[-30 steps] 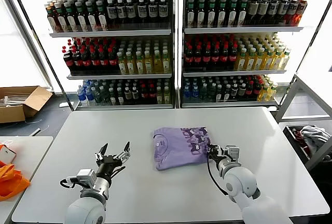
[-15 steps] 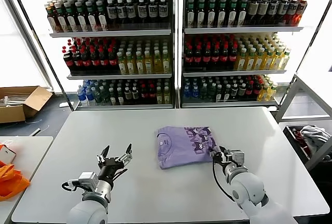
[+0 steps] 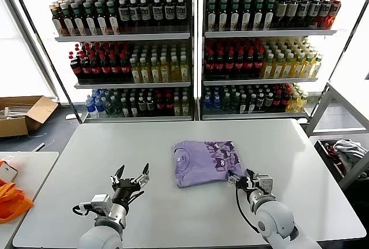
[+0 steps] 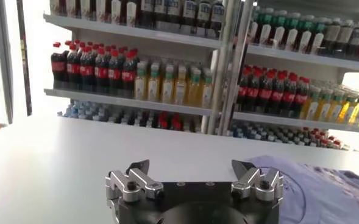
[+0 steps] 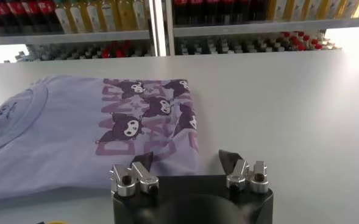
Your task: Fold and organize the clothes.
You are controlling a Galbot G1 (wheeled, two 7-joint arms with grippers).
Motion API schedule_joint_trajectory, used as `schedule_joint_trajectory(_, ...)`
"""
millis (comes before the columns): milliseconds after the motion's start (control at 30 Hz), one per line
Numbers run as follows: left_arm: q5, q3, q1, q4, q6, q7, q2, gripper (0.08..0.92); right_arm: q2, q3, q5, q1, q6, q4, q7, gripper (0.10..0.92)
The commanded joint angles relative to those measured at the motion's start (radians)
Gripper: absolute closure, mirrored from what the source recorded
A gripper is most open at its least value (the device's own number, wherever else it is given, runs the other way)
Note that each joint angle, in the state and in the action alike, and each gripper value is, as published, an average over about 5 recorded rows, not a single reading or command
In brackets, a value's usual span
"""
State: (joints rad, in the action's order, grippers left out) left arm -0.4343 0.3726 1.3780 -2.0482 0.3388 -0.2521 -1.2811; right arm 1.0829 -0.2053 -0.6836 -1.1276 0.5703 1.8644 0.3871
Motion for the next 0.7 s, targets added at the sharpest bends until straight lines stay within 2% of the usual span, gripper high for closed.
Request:
schedule_joint_trajectory(33,0.005,-0.005,0.005,0.014,0.001,0.004,-0.002,0.177,0.044,-0.016,-0.006,-0.042,-0.005,0.034,0.009,0.366)
schedule_joint_trajectory(567,0.007,-0.019,-0.001,0.032,0.008,0.001,-0.004,0.177,0.05,-0.057,0.007,-0.171,-0.028,0.144,0.052,0.833)
schedule_joint_trajectory(700,0.007,-0.019,-0.001,0.028,0.008,0.001,-0.006,0.177,0.053,-0.059,0.047,-0.213,-0.019,0.163,0.058,0.904)
